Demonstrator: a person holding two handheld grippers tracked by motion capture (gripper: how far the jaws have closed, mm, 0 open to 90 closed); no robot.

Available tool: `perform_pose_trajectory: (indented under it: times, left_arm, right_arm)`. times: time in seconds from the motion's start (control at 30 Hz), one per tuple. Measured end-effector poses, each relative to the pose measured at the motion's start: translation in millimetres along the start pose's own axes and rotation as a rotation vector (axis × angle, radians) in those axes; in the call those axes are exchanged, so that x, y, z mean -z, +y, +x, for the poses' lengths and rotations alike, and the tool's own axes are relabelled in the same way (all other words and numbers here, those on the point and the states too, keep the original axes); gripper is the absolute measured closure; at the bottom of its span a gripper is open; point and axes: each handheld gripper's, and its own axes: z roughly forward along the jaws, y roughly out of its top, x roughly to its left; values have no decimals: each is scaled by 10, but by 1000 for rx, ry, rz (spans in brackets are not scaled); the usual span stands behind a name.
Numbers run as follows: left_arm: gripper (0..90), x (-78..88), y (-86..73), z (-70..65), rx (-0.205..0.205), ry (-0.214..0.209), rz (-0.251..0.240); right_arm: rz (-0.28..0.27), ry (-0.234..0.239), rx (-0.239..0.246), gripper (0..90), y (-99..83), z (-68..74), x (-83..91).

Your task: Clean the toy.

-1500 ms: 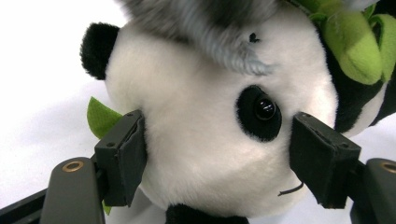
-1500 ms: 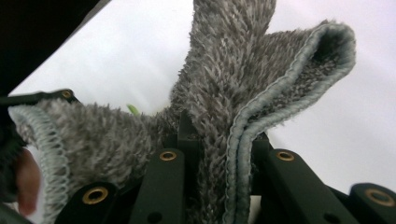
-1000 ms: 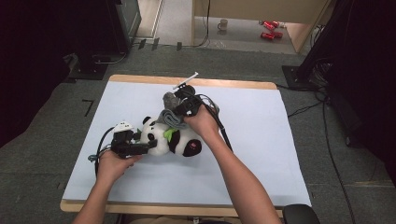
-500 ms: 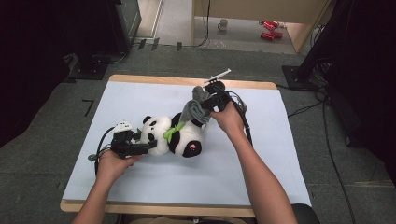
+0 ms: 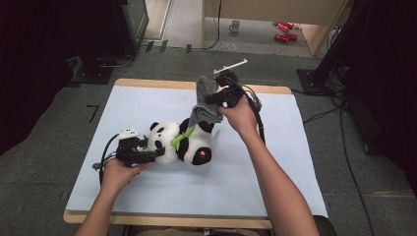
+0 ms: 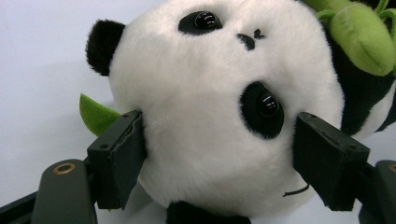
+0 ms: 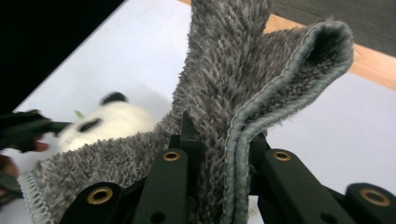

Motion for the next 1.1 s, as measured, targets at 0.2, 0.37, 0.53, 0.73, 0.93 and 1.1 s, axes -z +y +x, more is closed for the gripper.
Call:
perform_pose_trajectory:
  times: [0.2,0.37,0.53,0.73,0.93,1.1]
  left_arm:
    - [208,0,8,-5,5,2,2]
    - [206,1,11,-8,5,2,4]
    - [205,3,35,-28,2,8,8]
    - [208,5,58,-46,-10,20,18]
    - [209,-5,50,-30,-11,6,5]
    - [209,-9,45,-18,-6,0,2]
  right_arm:
    - [17,70,64,779,184,391,-267]
    - [68,118,103,778,224,662,-613]
    - [101,146,130,777,205,861,-884]
    - [158,135,143,762,117,989,-1148]
    - [175,90,170,759,18,925,-1205]
    - [171,45,143,763,-28,695,-1064]
